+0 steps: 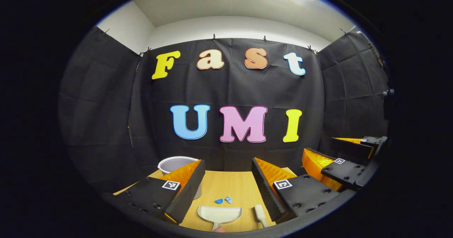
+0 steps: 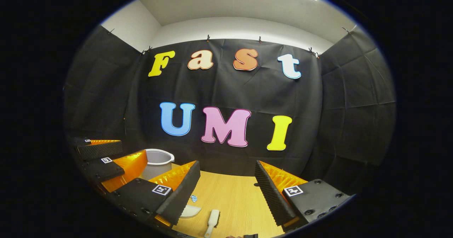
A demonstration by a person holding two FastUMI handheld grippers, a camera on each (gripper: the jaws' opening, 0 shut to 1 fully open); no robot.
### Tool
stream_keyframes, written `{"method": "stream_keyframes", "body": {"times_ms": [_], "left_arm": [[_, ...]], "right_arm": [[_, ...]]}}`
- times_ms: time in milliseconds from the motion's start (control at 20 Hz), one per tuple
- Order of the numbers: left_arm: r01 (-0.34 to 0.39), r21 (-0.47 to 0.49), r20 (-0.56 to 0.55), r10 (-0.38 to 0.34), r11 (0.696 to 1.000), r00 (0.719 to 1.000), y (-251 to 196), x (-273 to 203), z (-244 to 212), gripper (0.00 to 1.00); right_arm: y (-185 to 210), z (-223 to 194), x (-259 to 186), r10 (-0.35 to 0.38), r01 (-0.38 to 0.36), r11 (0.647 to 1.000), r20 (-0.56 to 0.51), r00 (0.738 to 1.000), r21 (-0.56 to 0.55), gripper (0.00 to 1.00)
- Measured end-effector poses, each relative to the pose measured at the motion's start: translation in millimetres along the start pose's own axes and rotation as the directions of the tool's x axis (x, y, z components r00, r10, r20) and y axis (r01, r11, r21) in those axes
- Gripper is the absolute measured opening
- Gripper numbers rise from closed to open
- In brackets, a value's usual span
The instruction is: Pick up the small broom and dustpan from the desktop, sweep the trash into the dustpan with the broom, and then empty the trash into the garbage bin.
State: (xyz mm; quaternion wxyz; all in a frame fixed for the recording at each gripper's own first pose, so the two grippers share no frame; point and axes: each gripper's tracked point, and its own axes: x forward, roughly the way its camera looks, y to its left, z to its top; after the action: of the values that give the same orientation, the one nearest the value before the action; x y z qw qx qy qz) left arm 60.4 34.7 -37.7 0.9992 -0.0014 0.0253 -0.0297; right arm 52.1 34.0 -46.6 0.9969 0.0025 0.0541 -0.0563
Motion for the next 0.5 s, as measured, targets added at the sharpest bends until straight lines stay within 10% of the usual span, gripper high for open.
{"method": "stream_keyframes", "body": {"times_ms": [500], "left_arm": [[-0.009,0.0,-0.106,0.009,1.0,0.994,7,10,-28,0.79]], "right_arm": [[11,-23,10,0.019,-0.02,1.0,-0.063,0.998,-0.004,0.99]]}}
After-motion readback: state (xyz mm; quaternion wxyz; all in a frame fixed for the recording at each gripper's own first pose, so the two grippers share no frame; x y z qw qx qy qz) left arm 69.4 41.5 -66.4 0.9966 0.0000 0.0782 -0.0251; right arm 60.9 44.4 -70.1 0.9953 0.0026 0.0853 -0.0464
